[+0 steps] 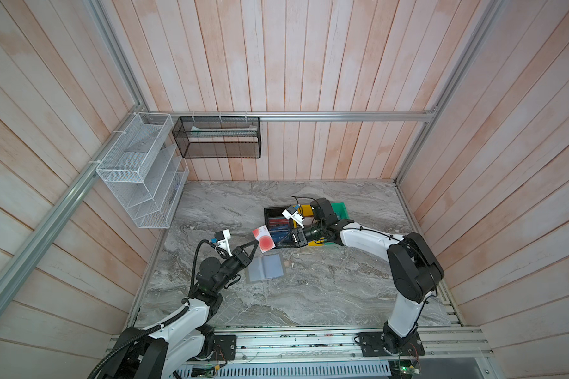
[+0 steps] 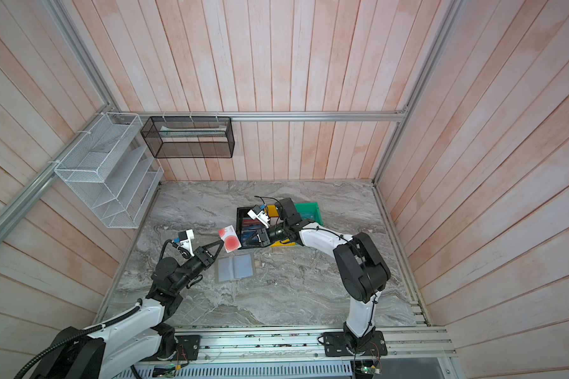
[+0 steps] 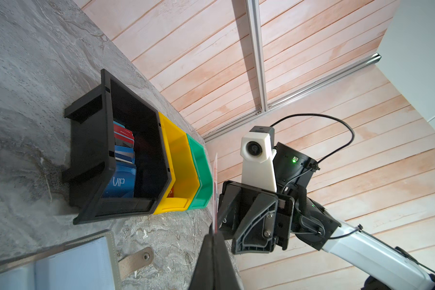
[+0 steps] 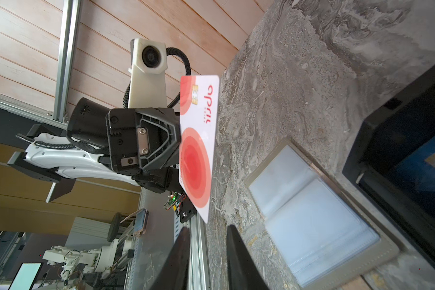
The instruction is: Take the credit cards out of the card holder
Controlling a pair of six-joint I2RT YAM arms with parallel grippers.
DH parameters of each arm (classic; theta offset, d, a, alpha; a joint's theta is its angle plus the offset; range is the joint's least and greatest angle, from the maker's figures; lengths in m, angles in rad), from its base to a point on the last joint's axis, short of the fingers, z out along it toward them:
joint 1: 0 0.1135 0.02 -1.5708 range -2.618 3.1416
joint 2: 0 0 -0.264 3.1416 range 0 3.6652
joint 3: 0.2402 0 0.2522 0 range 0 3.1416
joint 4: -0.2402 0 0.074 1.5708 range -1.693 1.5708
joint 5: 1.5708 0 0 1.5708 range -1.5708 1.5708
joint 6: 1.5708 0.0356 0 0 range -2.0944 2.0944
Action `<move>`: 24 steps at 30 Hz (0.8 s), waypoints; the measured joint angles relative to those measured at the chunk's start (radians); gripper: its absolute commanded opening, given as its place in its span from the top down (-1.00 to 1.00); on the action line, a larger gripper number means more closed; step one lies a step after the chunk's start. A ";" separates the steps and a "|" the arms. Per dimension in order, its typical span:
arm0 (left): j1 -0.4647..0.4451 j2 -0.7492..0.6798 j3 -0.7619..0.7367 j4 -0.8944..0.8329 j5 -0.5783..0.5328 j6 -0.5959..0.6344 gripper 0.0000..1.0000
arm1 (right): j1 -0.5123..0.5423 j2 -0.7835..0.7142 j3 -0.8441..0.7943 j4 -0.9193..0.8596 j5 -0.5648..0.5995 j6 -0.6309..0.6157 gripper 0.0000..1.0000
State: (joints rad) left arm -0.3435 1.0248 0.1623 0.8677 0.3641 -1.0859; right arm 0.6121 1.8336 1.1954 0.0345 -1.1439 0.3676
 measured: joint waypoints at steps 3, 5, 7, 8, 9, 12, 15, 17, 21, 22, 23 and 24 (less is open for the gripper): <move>-0.006 0.017 0.000 0.008 -0.003 0.000 1.00 | 0.000 0.011 0.003 0.005 -0.012 0.007 0.46; -0.011 0.029 0.000 0.013 -0.003 -0.001 1.00 | 0.000 0.025 0.012 0.010 -0.020 0.008 0.46; -0.014 0.038 0.000 0.015 -0.003 -0.003 1.00 | 0.000 0.040 0.027 0.016 -0.029 0.008 0.46; -0.016 0.040 0.000 0.016 -0.003 -0.003 1.00 | 0.000 0.048 0.034 0.018 -0.033 0.008 0.46; -0.017 0.041 0.000 0.016 -0.003 -0.004 1.00 | 0.000 0.056 0.042 0.019 -0.037 0.008 0.46; -0.018 0.041 0.000 0.019 -0.003 -0.007 1.00 | 0.000 0.069 0.056 0.026 -0.041 0.011 0.46; -0.018 0.041 0.000 0.019 -0.003 -0.007 1.00 | 0.000 0.077 0.064 0.032 -0.051 0.019 0.46; -0.020 0.041 0.000 0.019 -0.003 -0.007 1.00 | 0.000 0.084 0.070 0.037 -0.057 0.023 0.47; -0.020 0.042 0.004 0.018 -0.003 -0.007 1.00 | 0.001 0.093 0.080 0.048 -0.070 0.027 0.49; -0.021 0.044 0.006 0.019 -0.003 -0.007 1.00 | 0.002 0.095 0.084 0.049 -0.074 0.030 0.50; -0.022 0.047 0.008 0.019 -0.003 -0.007 1.00 | 0.003 0.098 0.087 0.049 -0.075 0.031 0.51; -0.023 0.050 0.010 0.020 -0.003 -0.007 1.00 | 0.004 0.100 0.090 0.051 -0.078 0.031 0.54</move>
State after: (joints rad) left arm -0.3664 1.0744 0.1719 0.8875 0.3614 -1.0931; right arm 0.6159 1.9339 1.2854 0.0853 -1.2217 0.3981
